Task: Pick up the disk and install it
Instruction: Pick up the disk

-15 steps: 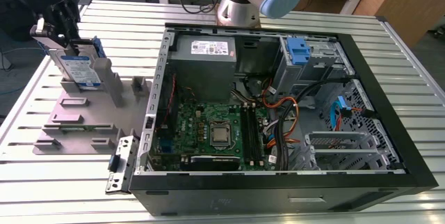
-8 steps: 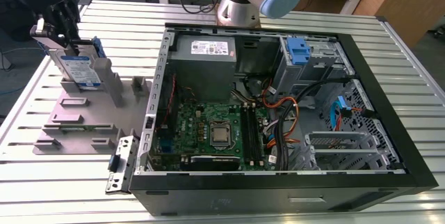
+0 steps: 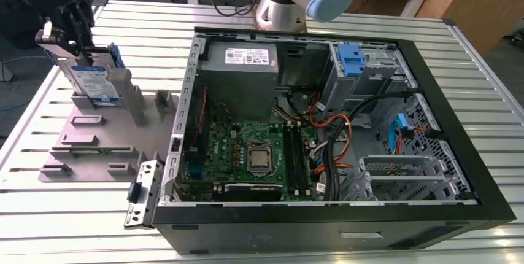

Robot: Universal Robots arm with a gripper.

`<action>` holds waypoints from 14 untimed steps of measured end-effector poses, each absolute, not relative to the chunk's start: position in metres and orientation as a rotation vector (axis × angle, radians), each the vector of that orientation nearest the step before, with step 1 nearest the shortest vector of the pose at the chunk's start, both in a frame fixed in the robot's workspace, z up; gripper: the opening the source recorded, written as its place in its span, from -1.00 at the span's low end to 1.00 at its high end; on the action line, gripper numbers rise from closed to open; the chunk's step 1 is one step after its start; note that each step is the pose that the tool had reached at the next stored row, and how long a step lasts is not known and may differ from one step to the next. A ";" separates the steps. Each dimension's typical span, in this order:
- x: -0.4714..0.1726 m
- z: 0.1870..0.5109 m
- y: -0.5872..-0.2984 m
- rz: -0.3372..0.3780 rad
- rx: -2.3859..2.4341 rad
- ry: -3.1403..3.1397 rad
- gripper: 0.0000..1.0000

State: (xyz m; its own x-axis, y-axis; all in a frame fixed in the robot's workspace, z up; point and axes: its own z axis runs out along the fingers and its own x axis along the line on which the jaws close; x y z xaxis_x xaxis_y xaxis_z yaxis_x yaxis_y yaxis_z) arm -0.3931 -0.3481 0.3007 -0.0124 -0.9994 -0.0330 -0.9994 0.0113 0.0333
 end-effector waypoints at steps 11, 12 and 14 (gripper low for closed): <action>-0.393 0.311 -0.348 0.074 -2.208 2.234 -0.31; -0.393 0.313 -0.348 0.074 -2.208 2.234 -0.31; -0.393 0.314 -0.348 0.073 -2.207 2.234 -0.31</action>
